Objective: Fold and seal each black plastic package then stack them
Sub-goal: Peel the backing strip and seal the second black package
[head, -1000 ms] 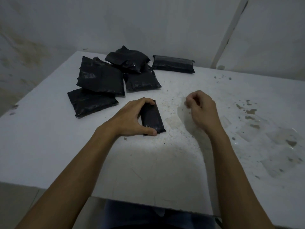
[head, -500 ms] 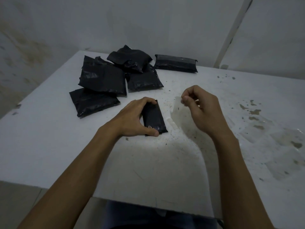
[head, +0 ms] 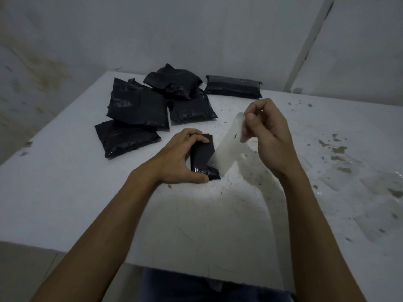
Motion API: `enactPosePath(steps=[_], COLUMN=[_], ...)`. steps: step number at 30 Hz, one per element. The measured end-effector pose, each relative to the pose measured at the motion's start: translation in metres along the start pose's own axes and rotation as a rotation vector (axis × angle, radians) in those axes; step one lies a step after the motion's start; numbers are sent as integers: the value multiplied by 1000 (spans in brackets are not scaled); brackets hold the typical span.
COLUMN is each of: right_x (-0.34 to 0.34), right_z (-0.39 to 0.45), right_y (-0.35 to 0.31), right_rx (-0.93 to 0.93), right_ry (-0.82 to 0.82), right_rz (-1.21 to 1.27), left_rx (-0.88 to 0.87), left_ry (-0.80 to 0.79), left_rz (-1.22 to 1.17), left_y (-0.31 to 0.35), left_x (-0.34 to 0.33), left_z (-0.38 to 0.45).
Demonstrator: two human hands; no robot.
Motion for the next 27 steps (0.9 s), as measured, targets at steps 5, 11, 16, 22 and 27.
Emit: enactPosePath(steps=[5,11,16,22,27], right_x=[-13,-25,-35,-48,-55], right_z=[5,12,14,14,11], right_y=[21,46,57,65,79], right_rx=[-121,-323,-409,-520,-496], right_ry=[30,87,2,-69,5], right_rz=[101,258,202,161,-65], left_rx=[-11,7,-10,-3,-1], left_ry=[14,-20,-46,-63,-59], left_rz=[40,108,176,199,180], left_y=[2,-2,-6,-9,-6], left_x=[1,-2,-7,-9,-8], left_z=[0,1,4,7,6])
Point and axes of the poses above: each hand's wrist, its own z-axis towards the middle knuckle, its own x-axis out of the back of the hand, y = z × x, the point moved 7 cm from there along z, towards the middle knuckle, and after that the axes turned 9 degrees about y, right-handed, at the moved point
